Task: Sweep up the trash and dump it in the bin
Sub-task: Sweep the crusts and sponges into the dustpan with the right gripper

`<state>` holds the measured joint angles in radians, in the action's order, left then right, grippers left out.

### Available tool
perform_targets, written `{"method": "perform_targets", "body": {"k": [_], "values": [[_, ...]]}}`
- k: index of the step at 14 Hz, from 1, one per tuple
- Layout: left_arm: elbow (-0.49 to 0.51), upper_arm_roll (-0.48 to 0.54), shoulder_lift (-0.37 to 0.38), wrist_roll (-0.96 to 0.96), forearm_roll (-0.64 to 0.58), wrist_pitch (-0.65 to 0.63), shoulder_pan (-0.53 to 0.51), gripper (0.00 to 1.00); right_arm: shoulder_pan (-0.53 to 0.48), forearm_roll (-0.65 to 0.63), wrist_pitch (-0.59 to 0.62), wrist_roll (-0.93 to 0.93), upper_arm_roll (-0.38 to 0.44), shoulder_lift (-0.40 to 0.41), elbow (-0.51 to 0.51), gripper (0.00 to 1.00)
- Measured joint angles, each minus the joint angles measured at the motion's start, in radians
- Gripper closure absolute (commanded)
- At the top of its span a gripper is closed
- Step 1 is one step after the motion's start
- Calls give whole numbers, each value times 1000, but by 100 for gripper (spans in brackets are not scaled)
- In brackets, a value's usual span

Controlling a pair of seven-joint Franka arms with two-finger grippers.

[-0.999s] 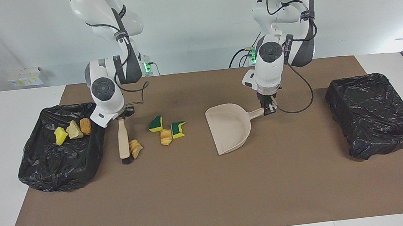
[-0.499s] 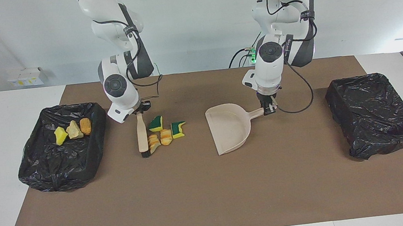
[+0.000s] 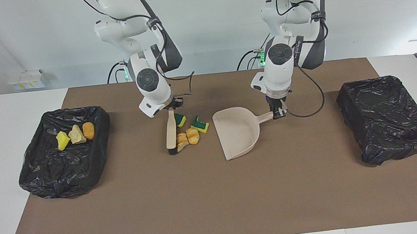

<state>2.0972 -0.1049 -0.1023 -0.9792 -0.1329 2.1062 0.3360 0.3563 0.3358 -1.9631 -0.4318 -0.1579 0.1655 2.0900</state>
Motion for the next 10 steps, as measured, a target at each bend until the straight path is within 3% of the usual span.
{"method": "perform_targets", "body": {"k": [6, 10], "values": [[0, -2, 0, 0, -8, 0, 0, 100, 97, 230, -98, -15, 0, 47, -61, 100], [0, -2, 0, 0, -9, 0, 0, 100, 135, 265, -24, -58, 0, 23, -105, 100]]}}
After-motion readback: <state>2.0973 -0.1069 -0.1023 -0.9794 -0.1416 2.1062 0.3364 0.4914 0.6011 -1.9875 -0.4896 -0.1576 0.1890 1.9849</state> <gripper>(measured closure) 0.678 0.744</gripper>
